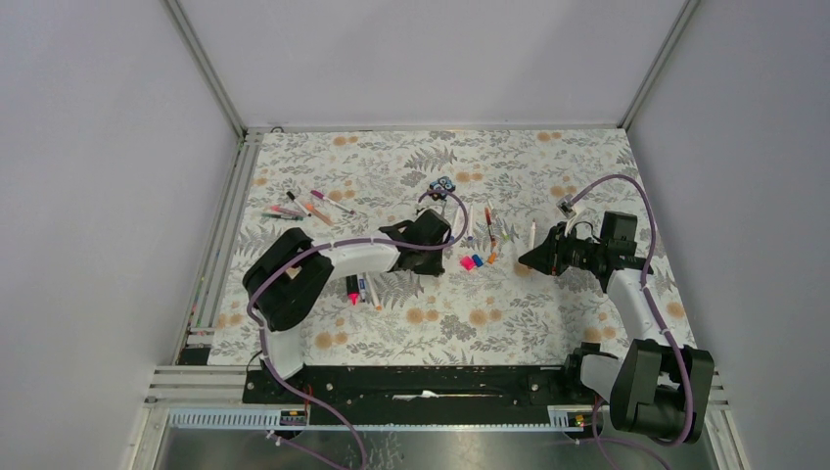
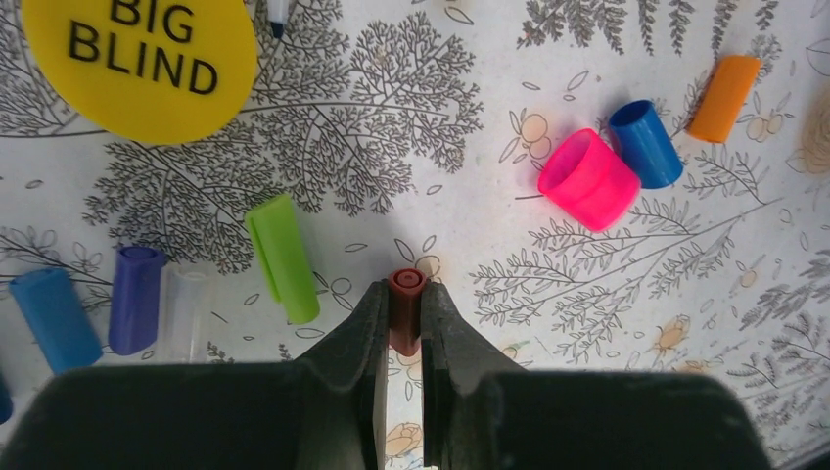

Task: Open the pen caps
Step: Place the pen cap at the center of the board.

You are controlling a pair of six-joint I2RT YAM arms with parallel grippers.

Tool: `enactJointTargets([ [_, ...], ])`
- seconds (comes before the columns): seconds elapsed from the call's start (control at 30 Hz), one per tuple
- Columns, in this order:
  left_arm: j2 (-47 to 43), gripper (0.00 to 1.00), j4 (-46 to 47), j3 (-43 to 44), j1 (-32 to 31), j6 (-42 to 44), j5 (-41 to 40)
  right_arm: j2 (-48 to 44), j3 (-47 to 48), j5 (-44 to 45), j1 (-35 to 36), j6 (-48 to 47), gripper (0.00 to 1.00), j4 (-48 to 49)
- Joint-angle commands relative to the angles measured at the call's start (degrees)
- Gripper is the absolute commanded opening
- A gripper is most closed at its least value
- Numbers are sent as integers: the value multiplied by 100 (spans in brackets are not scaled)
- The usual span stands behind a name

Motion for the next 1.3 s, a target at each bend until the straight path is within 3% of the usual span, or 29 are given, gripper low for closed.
enactJointTargets([
  [0.0, 149, 11, -421, 382, -12, 274, -474, 2, 193, -57, -35, -90, 2, -6],
  [0.47, 152, 36, -743, 619, -8, 471, -482, -28, 185, -16, -33, -108, 2, -4],
  [0.67, -442, 41, -571, 419, -8, 510, -482, -41, 215, 44, -33, -250, 3, -98],
  [0.87, -1591, 49, -116, -69, -6, 751, -694, -35, 281, 138, -48, -611, 5, -394],
  [1.03, -2800, 66, 366, -819, 66, 1065, -1081, 260, 505, 423, -46, -806, 4, -615],
  [1.13, -3513, 95, 614, -1294, 263, 1226, -1335, 630, 790, 689, -51, -826, 2, -760],
  [1.27, -4281, 99, 691, -1919, 1054, 1149, -1316, 1294, 1394, 1235, -22, -680, 0, -965],
])
